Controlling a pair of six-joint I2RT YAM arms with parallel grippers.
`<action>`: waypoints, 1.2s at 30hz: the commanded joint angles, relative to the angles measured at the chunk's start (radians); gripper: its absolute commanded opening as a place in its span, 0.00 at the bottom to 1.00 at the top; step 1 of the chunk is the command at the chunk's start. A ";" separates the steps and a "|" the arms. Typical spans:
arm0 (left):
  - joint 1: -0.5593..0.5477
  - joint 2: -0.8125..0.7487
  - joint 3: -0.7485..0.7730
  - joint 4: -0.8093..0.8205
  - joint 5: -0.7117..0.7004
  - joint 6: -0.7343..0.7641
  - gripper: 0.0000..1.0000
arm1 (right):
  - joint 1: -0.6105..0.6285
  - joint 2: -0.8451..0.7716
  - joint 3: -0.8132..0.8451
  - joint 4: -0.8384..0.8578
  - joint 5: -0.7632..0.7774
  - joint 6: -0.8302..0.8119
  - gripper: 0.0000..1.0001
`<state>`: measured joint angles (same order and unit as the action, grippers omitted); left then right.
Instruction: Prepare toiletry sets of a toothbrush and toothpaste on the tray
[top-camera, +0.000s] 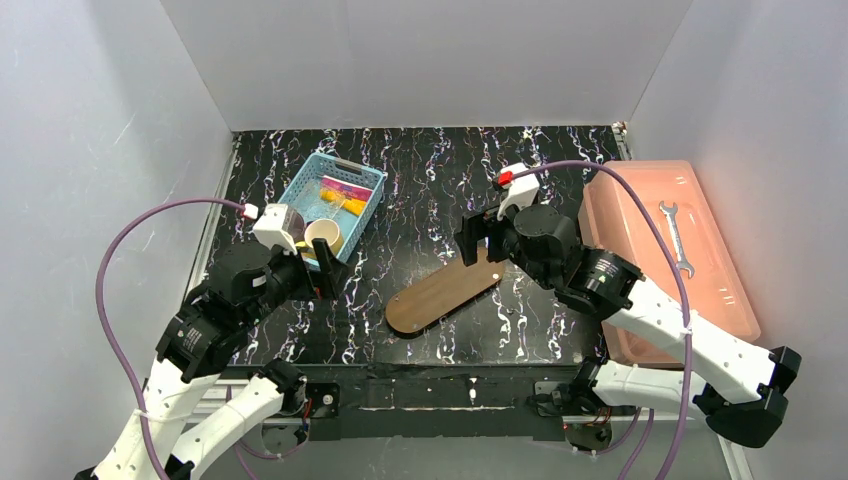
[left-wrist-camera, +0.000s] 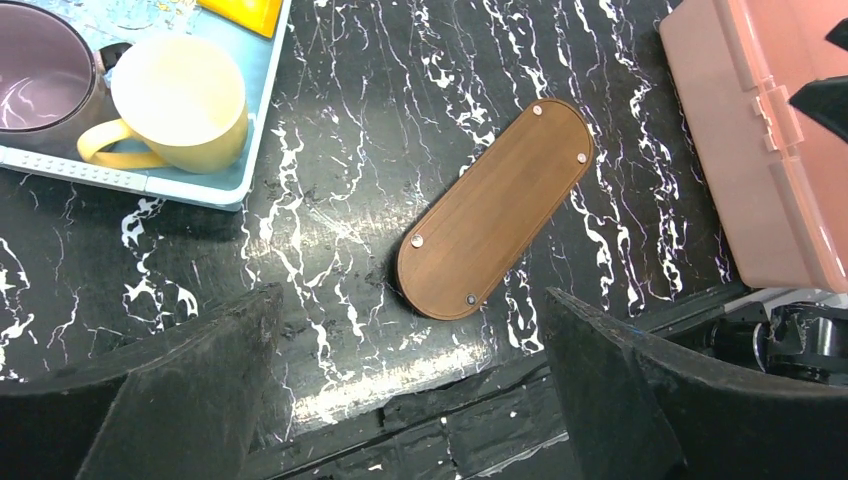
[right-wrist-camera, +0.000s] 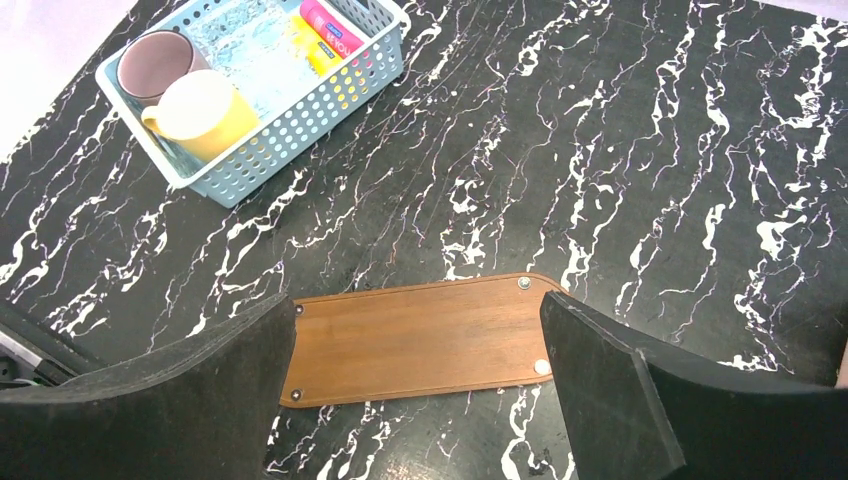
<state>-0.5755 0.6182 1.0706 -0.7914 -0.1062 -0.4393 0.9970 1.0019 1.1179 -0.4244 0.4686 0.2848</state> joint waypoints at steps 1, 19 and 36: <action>-0.002 0.002 0.021 -0.025 -0.044 -0.008 0.99 | 0.002 0.010 0.071 -0.022 0.047 0.009 1.00; -0.002 0.190 0.132 -0.187 -0.281 -0.164 0.99 | 0.002 0.037 0.035 0.015 0.037 -0.035 1.00; 0.238 0.363 0.193 -0.223 -0.299 -0.268 0.72 | 0.002 0.129 0.020 0.029 -0.047 -0.035 1.00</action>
<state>-0.4255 0.9642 1.2446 -1.0180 -0.4416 -0.6842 0.9970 1.1381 1.1309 -0.4355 0.4419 0.2584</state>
